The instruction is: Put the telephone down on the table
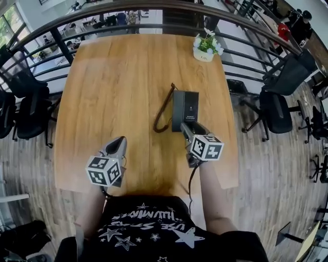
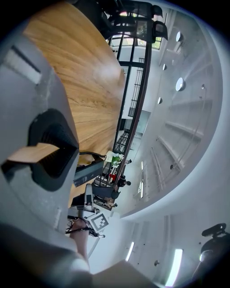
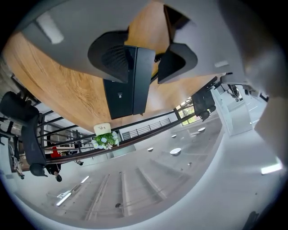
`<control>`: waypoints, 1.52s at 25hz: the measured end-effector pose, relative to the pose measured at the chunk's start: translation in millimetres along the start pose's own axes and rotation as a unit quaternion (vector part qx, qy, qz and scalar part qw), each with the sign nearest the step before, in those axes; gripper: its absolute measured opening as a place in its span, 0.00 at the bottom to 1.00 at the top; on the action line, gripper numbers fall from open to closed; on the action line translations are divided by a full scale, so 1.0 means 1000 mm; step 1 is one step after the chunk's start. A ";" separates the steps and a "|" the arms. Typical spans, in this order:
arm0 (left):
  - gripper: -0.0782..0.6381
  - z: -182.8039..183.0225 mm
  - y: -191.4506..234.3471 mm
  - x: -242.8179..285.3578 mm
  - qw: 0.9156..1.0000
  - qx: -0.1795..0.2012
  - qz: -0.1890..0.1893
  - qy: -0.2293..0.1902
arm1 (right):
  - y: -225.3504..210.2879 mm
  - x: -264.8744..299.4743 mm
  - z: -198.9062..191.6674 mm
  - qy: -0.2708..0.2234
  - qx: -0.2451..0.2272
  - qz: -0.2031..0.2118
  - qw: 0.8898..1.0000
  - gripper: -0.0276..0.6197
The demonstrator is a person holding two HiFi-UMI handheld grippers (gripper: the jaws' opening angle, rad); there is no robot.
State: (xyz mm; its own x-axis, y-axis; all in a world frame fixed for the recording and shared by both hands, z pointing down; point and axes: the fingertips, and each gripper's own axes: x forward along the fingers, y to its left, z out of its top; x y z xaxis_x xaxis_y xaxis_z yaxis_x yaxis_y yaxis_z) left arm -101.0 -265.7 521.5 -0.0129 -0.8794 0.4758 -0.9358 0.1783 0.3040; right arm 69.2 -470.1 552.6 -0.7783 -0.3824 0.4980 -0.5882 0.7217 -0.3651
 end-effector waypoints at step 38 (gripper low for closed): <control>0.11 -0.091 0.084 -0.104 0.979 0.044 -0.189 0.068 | 0.187 -0.083 -0.138 -0.094 0.040 -0.153 0.983 0.04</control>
State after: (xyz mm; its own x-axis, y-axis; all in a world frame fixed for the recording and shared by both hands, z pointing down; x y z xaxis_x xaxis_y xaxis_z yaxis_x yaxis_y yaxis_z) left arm -145.9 -119.1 572.9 0.3816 -0.8068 0.4511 -0.8916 -0.1927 0.4097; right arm 54.1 -224.0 551.6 -0.5850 -0.6800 0.4420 -0.8104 0.5118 -0.2851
